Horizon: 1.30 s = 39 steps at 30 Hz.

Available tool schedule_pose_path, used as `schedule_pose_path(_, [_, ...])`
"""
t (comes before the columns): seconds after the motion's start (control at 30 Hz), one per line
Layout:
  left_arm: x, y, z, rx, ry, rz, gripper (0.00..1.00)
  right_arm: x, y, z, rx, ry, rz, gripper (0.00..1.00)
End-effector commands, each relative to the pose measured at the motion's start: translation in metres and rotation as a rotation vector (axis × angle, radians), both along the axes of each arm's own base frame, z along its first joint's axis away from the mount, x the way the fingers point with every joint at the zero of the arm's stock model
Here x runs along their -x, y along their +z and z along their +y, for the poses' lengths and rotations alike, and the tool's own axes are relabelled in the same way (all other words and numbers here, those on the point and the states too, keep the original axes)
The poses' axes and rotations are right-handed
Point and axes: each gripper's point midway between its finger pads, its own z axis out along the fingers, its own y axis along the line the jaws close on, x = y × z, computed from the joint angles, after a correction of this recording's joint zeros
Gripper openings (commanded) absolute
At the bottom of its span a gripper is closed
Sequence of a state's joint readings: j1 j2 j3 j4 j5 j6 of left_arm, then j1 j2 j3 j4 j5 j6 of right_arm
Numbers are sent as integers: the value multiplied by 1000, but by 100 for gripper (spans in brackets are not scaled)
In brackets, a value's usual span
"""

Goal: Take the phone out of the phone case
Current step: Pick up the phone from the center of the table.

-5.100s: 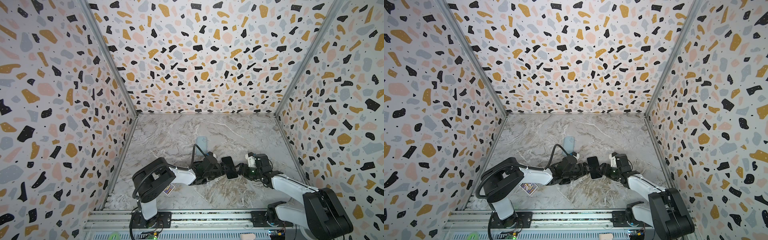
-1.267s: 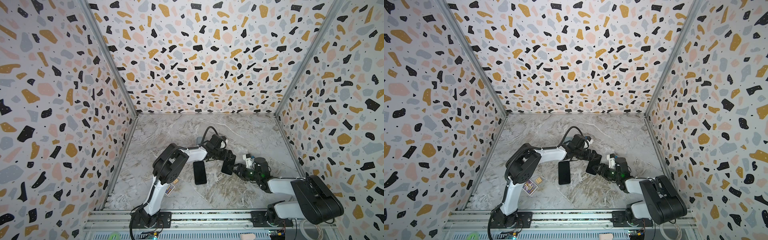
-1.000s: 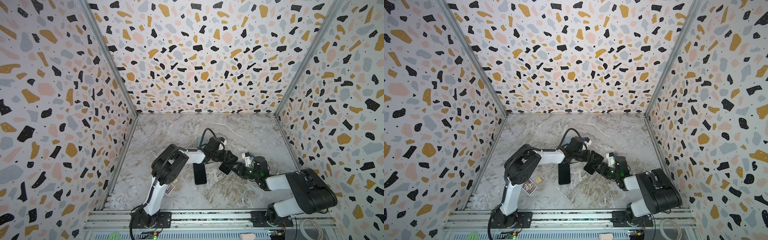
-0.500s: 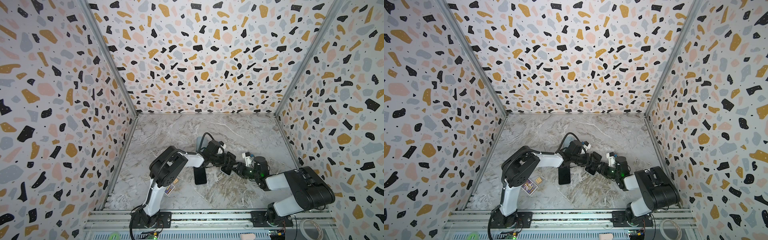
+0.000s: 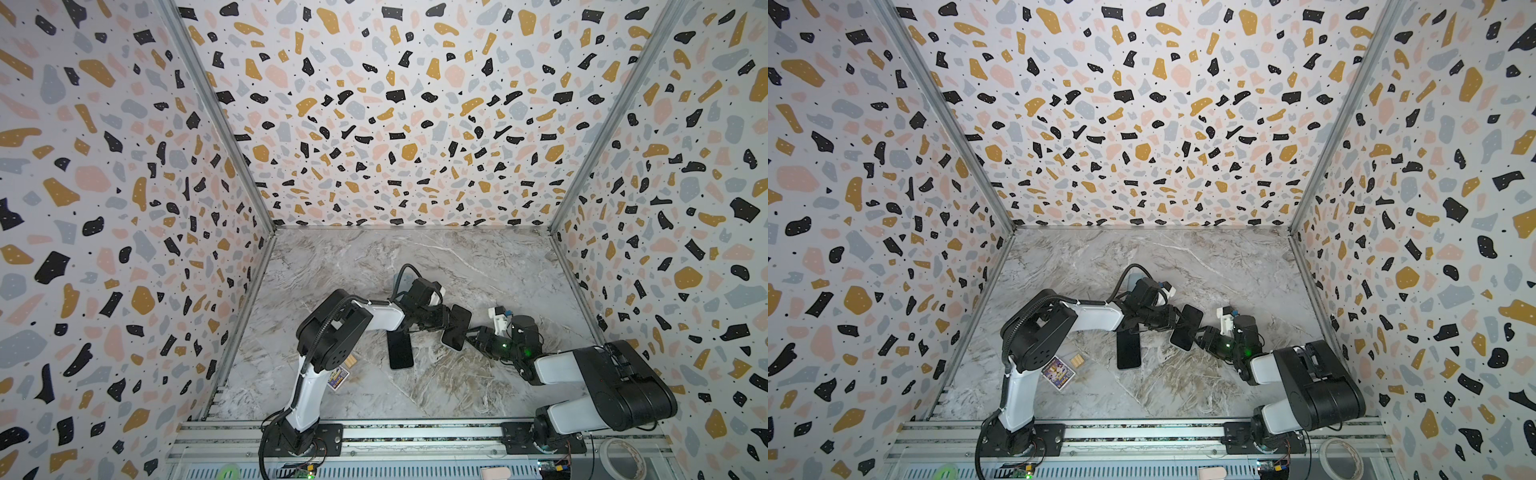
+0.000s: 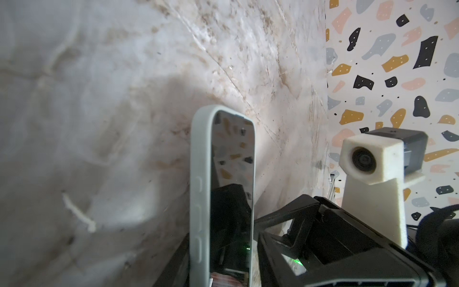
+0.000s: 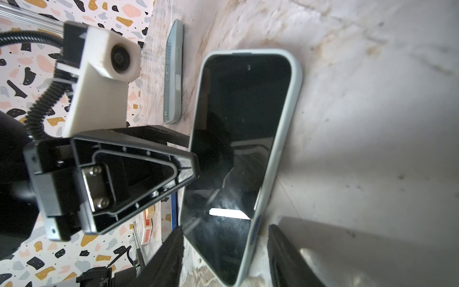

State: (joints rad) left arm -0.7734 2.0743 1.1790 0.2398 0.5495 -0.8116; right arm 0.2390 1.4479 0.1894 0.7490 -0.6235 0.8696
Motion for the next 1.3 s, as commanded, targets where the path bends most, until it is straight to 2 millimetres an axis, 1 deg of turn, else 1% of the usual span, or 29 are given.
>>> schedule_pose_path(0.0, [-4,12,-9,55,-23,-30,30,16,-22,-9,48,-18,91,55])
schedule_pose_path(0.23, [-3,20,-13,102,-25,-27,15,16,-15,-8,35,-11,64,55])
schedule_pose_path(0.33, [-4,28,-16,138,-19,-28,2,19,-8,-7,18,-4,41,59])
schedule_pose_path(0.37, [-4,31,-16,145,-17,-32,0,20,-5,-6,5,-1,25,62])
schedule_pose_path(0.5, [-4,44,-17,198,8,-29,0,21,13,-5,-24,4,-42,71])
schedule_pose_path(0.63, [-4,47,-16,220,23,-23,0,21,24,-9,-28,-7,-79,75])
schedule_pose_path(0.7, [-5,54,-15,247,40,-33,0,22,29,-12,-39,-18,-90,76])
schedule_pose_path(0.77, [-7,69,-14,303,62,-41,0,23,38,-15,-68,-35,-112,77])
schedule_pose_path(0.93, [-12,123,-11,516,134,-70,0,25,66,-16,-145,-64,-192,85])
schedule_pose_path(1.1, [-9,174,2,779,194,-42,0,25,93,-24,-220,-108,-270,93])
schedule_pose_path(1.2, [-5,193,9,870,213,-33,0,27,114,-24,-293,-93,-331,94])
schedule_pose_path(1.27, [-1,201,13,900,217,-37,0,28,127,-22,-329,-70,-365,93])
